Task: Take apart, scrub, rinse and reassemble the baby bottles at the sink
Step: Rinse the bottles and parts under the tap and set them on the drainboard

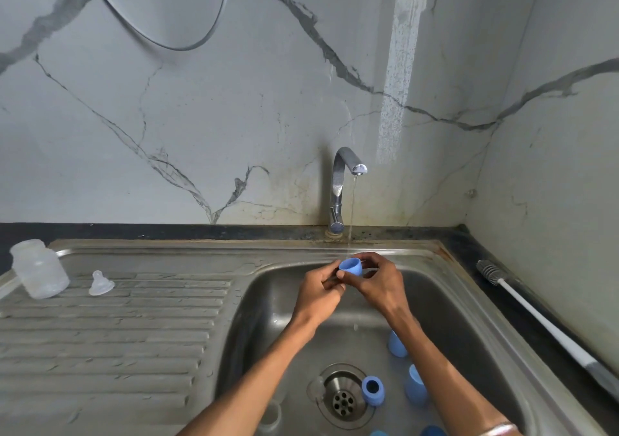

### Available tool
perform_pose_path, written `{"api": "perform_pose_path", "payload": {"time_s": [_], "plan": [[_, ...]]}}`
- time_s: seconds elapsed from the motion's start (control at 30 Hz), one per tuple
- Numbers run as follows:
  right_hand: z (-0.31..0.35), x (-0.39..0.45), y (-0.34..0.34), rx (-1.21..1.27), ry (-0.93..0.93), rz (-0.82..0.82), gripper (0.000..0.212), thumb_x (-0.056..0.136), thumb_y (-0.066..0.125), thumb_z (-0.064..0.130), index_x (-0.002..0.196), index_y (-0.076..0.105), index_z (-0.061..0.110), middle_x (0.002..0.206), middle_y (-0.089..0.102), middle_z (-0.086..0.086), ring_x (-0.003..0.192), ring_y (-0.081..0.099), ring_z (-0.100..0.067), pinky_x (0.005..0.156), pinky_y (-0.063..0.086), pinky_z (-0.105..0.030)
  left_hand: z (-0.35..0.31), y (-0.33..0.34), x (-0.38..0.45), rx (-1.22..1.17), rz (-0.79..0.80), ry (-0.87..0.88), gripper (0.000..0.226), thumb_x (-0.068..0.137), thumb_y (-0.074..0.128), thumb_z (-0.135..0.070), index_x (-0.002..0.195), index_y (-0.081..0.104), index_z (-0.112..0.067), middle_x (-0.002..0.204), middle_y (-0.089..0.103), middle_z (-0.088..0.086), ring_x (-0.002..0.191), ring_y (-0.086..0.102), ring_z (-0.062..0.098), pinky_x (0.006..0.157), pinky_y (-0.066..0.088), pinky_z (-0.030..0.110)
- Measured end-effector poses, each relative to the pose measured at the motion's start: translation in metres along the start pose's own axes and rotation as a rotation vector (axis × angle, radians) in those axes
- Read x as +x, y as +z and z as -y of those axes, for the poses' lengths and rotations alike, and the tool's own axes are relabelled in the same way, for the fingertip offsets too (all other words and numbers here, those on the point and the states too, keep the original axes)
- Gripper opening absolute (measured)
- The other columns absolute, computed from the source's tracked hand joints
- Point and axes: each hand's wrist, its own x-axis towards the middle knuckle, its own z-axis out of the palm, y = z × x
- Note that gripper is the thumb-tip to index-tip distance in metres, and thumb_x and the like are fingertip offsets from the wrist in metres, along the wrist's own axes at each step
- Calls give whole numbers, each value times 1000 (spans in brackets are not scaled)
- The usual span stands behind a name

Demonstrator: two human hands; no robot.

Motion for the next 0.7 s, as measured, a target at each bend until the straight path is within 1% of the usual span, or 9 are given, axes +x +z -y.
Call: {"api": "perform_pose_path", "payload": {"time_s": [0.1,0.17,0.23,0.33,0.4,0.47,0.53,0.63,0.7], "plan": [[-2,1,2,-55,-36,-4,43,68,89,39,105,73,26,98,70,6,85,64,-6,67,45,-14,-1,1,-1,-72,34,-25,53,87,55,6,124,67,-31,113,74,-11,114,65,6,109,46,36],[-2,0,3,-59,-49,11,42,69,89,36,106,73,25,99,68,6,86,65,-7,67,47,-13,-5,2,-2,-128,67,-36,52,89,54,9,130,66,-21,116,73,-8,116,64,7,108,47,35],[-3,-1,2,-16,-40,42,39,71,88,30,106,71,25,96,69,9,84,67,-4,66,48,-10,-7,2,-2,-184,90,-62,52,90,50,12,130,65,-18,117,73,-4,117,64,9,107,48,35],[-5,-1,0,21,-51,99,28,79,83,26,105,73,23,94,74,11,87,68,0,73,51,-9,-10,1,-4,-262,93,-117,54,91,48,14,114,69,-30,114,74,-2,119,63,14,107,47,35],[-6,-1,-2,52,-53,132,22,85,76,26,107,75,22,95,76,9,92,70,-5,81,55,-20,-11,1,-4,-299,102,-146,54,92,49,12,107,70,-35,114,74,-2,120,62,19,109,46,38],[-7,0,-2,68,-61,151,20,88,72,22,108,75,22,95,77,8,92,71,-5,84,55,-26,-10,1,-4,-303,113,-152,51,89,52,8,105,73,-36,115,74,-2,115,62,20,109,42,42],[-7,0,-1,57,-72,122,27,85,76,17,112,74,19,99,75,8,92,70,-5,84,55,-24,-11,1,-5,-311,115,-165,51,83,55,3,103,74,-40,116,73,-2,111,60,19,107,41,41],[-5,-1,0,60,-69,37,42,75,85,9,113,71,17,100,73,6,91,69,-6,79,53,-11,-12,3,-5,-336,116,-203,53,87,54,9,104,70,-40,112,74,-7,112,64,11,103,45,32],[-6,-1,-1,52,-82,-2,48,69,88,7,111,69,19,101,72,5,92,68,-8,78,56,-17,-13,5,-5,-382,125,-231,53,91,50,15,108,66,-32,108,75,-6,108,67,9,100,49,26]]}}
